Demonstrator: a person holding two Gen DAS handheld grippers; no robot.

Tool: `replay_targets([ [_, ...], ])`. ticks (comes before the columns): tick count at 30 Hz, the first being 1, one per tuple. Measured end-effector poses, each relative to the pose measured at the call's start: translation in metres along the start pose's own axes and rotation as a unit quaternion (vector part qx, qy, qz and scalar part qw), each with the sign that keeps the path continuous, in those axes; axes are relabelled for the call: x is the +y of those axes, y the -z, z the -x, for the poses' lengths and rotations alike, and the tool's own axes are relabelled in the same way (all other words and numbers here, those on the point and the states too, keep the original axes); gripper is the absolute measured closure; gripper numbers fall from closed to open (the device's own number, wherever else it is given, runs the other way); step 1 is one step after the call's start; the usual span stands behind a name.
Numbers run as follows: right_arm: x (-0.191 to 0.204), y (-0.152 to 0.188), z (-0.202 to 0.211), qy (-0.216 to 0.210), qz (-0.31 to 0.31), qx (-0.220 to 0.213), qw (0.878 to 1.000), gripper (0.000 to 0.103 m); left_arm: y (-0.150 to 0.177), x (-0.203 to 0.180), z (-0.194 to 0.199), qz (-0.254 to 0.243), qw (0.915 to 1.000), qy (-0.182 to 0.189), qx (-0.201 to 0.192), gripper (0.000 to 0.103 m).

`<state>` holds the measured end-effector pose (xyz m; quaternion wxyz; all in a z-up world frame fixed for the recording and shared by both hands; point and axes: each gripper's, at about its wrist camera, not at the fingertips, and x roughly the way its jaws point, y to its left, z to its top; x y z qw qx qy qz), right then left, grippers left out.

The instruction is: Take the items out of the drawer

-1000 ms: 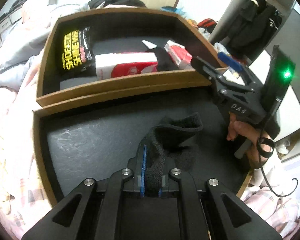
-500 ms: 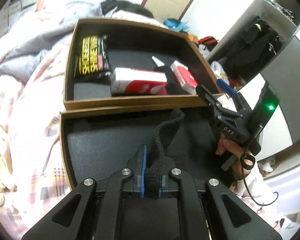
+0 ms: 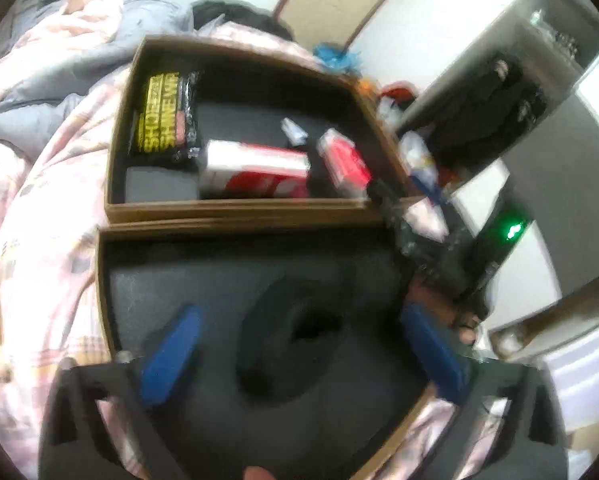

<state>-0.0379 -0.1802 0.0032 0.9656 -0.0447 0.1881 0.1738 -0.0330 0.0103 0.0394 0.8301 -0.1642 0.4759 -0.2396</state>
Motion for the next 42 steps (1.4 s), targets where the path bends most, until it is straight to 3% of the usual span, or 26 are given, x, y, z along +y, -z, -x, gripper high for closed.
replay_targets([
  [3,0.0,0.0,0.0,0.0,0.0,0.0,1.0,0.001,0.003,-0.005,-0.001,-0.013,0.9998,0.007,-0.015,0.0],
  [9,0.0,0.0,0.0,0.0,0.0,0.0,1.0,0.001,0.008,-0.011,-0.005,-0.025,0.9951,0.001,-0.096,0.0],
  [12,0.0,0.0,0.0,0.0,0.0,0.0,1.0,0.001,0.013,-0.002,-0.015,-0.009,0.9898,-0.008,-0.142,0.0],
  [18,0.0,0.0,0.0,0.0,0.0,0.0,1.0,0.001,0.016,0.016,-0.042,0.016,0.9825,-0.024,-0.184,0.0],
  [23,0.0,0.0,0.0,0.0,0.0,0.0,1.0,0.001,0.017,0.023,-0.049,0.002,0.9729,-0.04,-0.228,0.0],
  [26,0.0,0.0,0.0,0.001,0.0,0.0,1.0,0.001,0.019,0.016,-0.052,-0.021,0.9708,-0.07,-0.229,0.0],
  [33,-0.001,0.0,0.0,0.0,0.0,-0.001,1.0,0.001,0.013,0.009,-0.063,-0.042,0.9763,-0.104,-0.185,0.0],
  [42,-0.001,0.0,0.0,0.0,0.0,0.0,1.0,0.001,0.016,0.03,-0.034,0.023,0.9778,-0.059,-0.2,0.0],
])
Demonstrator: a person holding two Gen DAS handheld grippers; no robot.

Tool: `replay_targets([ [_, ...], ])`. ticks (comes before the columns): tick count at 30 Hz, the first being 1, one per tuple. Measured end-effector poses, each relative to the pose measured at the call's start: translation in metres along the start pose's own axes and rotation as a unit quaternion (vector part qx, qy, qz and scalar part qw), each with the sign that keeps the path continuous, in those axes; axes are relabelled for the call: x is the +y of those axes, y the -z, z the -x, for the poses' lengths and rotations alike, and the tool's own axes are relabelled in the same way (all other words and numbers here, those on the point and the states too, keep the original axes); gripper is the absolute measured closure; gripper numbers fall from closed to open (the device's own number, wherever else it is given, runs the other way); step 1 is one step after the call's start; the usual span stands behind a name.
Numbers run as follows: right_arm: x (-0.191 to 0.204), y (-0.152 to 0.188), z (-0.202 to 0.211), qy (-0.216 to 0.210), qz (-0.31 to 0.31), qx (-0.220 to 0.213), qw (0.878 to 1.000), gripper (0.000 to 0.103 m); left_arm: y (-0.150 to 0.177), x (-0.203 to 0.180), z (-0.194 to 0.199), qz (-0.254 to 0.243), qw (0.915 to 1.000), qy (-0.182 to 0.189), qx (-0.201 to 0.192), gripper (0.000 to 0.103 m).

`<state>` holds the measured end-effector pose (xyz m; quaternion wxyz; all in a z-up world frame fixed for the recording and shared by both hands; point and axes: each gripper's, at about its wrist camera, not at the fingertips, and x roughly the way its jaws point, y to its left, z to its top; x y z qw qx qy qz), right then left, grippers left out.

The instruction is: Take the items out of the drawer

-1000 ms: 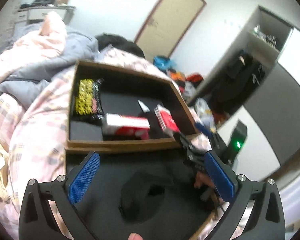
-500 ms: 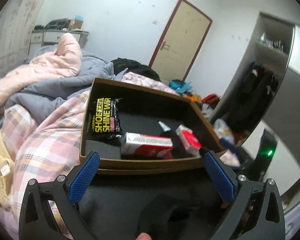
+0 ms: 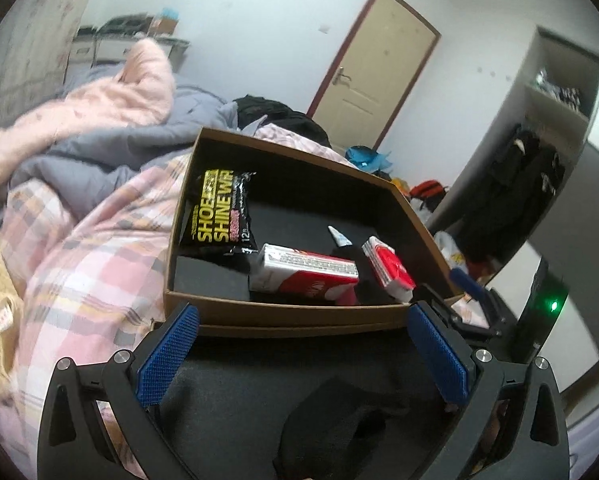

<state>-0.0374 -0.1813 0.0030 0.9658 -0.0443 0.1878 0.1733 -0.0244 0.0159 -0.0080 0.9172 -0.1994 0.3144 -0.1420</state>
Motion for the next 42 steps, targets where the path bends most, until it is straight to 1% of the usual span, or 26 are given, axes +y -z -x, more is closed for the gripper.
replay_targets([
  [4,-0.0001,0.0001,0.0,0.0,0.0,0.0,1.0,0.001,-0.002,0.0052,0.0,0.019,0.9998,0.008,0.007,0.0],
  [12,-0.0001,0.0001,0.0,0.0,0.0,0.0,1.0,0.001,-0.0003,-0.0029,-0.0016,0.001,0.9999,0.002,0.013,0.0],
  [20,-0.0002,0.0002,0.0,0.0,0.0,0.0,1.0,0.001,-0.0017,0.0002,-0.0007,0.013,0.9999,0.003,0.011,0.0],
  [30,-0.0003,0.0003,0.0001,0.0,0.0,0.0,1.0,0.001,-0.0015,0.0014,-0.0013,0.013,0.9998,0.001,0.013,0.0],
  [37,-0.0003,0.0003,0.0001,0.0,0.0,0.0,1.0,0.001,0.0,-0.0018,-0.0021,0.001,0.9999,-0.003,0.015,0.0],
  [42,-0.0003,0.0004,0.0002,0.0,0.0,0.0,1.0,0.001,-0.0006,0.0004,-0.0015,0.006,0.9999,-0.002,0.015,0.0],
])
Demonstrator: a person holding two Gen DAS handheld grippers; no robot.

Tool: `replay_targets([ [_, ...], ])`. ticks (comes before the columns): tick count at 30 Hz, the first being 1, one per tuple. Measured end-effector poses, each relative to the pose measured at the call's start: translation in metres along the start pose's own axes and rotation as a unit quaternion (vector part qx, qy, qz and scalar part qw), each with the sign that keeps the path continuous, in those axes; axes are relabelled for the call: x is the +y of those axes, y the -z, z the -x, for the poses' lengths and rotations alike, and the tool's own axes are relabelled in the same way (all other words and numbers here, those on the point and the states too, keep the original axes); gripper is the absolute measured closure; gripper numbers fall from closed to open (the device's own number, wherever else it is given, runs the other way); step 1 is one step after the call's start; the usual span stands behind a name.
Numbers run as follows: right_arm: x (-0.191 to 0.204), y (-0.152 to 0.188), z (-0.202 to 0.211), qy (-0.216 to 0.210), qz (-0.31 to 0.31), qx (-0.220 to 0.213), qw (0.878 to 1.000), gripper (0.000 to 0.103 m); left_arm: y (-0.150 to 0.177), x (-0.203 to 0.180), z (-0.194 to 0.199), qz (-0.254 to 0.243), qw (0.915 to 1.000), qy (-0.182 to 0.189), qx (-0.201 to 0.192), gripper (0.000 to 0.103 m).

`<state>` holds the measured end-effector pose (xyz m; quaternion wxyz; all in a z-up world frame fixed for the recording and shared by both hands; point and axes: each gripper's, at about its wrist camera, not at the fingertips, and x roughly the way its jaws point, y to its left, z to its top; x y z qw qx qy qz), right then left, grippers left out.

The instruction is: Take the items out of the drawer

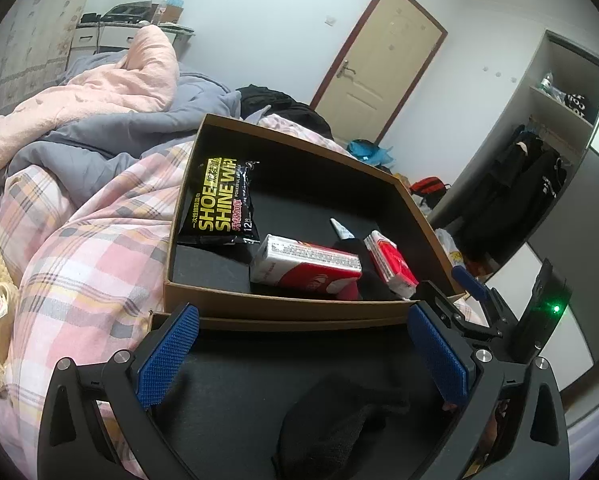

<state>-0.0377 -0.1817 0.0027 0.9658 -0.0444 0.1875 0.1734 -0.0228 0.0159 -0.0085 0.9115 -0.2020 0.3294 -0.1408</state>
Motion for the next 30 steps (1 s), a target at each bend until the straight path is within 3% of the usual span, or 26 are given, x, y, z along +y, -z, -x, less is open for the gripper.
replay_targets([
  [30,0.0002,0.0001,0.0001,0.0,0.0,0.0,1.0,0.001,-0.0002,-0.0031,0.0045,-0.007,0.9998,-0.01,-0.015,0.0],
])
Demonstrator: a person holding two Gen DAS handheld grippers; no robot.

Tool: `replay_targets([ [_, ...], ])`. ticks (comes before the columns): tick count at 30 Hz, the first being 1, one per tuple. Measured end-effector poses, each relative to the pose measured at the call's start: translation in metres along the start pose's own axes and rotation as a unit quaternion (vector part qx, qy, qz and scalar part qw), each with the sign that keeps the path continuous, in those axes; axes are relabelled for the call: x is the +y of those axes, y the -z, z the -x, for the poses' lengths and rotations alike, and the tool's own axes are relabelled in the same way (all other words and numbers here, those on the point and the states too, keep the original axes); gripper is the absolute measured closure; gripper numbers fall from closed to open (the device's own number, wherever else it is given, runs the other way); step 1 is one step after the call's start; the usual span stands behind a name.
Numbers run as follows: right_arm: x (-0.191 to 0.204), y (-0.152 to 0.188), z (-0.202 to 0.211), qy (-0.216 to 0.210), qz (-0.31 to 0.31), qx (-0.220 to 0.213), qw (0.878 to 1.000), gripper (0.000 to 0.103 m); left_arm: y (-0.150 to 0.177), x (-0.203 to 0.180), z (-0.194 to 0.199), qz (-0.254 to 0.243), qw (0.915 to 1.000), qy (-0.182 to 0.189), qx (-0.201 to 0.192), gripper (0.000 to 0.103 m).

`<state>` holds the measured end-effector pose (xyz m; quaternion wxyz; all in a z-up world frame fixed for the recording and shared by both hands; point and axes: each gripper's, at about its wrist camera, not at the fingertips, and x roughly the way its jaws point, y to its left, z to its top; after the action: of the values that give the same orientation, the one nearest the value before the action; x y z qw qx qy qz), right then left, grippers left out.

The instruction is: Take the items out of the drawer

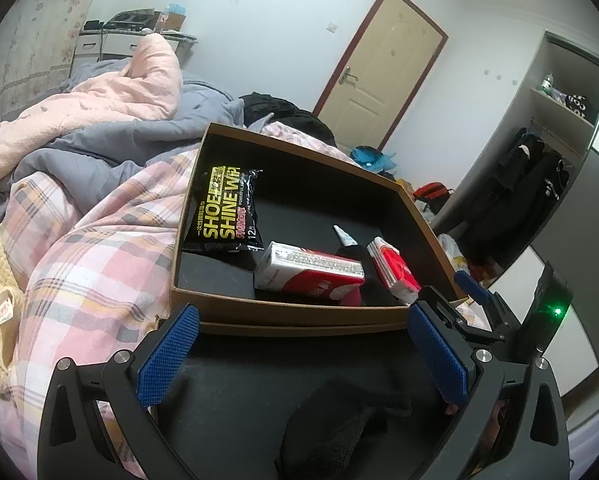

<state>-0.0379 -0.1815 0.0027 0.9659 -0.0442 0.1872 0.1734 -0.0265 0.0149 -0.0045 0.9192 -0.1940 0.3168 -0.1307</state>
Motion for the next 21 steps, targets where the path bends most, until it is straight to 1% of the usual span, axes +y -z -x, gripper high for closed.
replay_targets([
  [7,0.0,0.0,0.0,0.0,0.0,0.0,1.0,0.001,0.0,-0.002,0.002,-0.005,0.9999,-0.003,-0.011,0.0],
  [16,0.0,0.0,0.0,0.0,0.0,0.0,1.0,0.001,-0.001,-0.006,0.014,-0.018,0.998,0.003,-0.061,0.0],
  [21,0.0,0.0,0.0,0.0,0.0,0.0,1.0,0.001,-0.001,-0.008,0.015,-0.02,0.9972,0.004,-0.072,0.0],
])
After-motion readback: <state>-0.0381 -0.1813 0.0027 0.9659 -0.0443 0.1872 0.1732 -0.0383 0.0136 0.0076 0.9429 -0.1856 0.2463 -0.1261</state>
